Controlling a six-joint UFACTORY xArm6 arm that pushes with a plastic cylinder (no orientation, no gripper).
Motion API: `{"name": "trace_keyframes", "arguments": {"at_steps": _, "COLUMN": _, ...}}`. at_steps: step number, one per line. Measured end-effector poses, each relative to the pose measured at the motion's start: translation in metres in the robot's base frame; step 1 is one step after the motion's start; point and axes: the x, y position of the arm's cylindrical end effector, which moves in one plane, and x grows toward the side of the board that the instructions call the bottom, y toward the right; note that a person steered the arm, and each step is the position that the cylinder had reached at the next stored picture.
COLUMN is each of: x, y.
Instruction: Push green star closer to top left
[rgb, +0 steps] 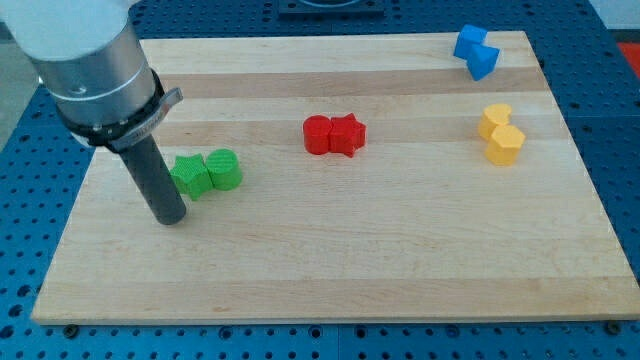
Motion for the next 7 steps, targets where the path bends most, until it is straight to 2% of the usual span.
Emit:
{"name": "trace_keyframes", "arguments": {"at_steps": 3, "x": -0.038, "y": 0.014}}
{"name": "trace_keyframes", "arguments": {"at_steps": 4, "x": -0.054, "y": 0.005}}
{"name": "trace_keyframes", "arguments": {"at_steps": 6, "x": -0.071, "y": -0.050}}
{"name": "trace_keyframes", "arguments": {"at_steps": 7, "x": -0.075, "y": -0.038}}
